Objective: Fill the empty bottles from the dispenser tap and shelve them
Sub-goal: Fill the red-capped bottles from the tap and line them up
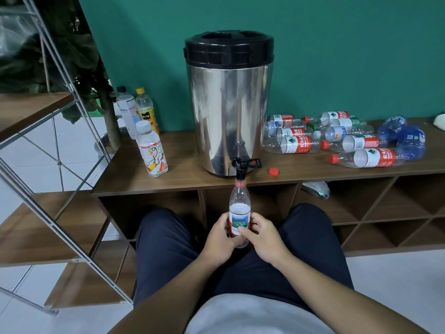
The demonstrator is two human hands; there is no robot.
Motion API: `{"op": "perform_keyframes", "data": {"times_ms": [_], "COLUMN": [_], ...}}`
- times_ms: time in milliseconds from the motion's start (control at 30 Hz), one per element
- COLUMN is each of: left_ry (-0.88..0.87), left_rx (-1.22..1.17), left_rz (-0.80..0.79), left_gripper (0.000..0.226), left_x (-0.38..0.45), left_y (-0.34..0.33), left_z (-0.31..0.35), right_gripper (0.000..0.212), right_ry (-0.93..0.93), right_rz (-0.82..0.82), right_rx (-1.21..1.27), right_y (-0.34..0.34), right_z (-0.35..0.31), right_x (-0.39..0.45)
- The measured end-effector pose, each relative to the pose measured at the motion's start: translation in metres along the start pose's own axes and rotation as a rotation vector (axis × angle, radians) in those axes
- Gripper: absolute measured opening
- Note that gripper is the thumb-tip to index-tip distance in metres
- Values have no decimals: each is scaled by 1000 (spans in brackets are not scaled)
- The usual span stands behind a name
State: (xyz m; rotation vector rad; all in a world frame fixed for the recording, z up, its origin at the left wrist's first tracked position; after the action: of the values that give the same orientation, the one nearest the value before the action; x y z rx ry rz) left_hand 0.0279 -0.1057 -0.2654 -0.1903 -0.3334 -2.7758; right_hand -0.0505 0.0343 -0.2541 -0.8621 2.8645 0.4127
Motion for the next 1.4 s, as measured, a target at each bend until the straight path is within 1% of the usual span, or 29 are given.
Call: {"op": "perform_keyframes", "data": {"times_ms": [167, 333, 500, 967, 1400], "left_ry": [-8, -17, -21, -29, -30], "left_rx": [19, 38, 39, 58, 38], "left_rz": [-14, -17, -20, -24, -12], "left_gripper": [69, 68, 66, 60, 59], "left_x": [-2, -3, -3, -5, -6], "left_y": [0, 1, 2, 4, 4], "left_z": [2, 3, 3, 6, 3], "right_gripper": [40, 47, 48, 48, 47], "right_ry": [9, 15, 17, 13, 11], "right_rz": [-3, -13, -17, -25, -24], "right_rx": [-9, 26, 38, 54, 39], "right_y": [1, 0, 1, -2, -3], "right_z": [-2, -5, -7, 0, 2], "right_x": [-1, -3, -4, -1, 1]}}
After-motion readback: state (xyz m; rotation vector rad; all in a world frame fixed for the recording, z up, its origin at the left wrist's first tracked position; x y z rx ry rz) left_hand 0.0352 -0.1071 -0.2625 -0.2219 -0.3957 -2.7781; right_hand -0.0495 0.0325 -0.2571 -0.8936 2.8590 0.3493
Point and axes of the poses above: each hand's wrist, its own x-axis towards the middle knuckle, its own y-axis out of the back of the hand, z = x × y, the point moved 6 cm from there along x, towards the middle knuckle, and after that the axes turned 11 degrees about -y, right-handed, at the moved point
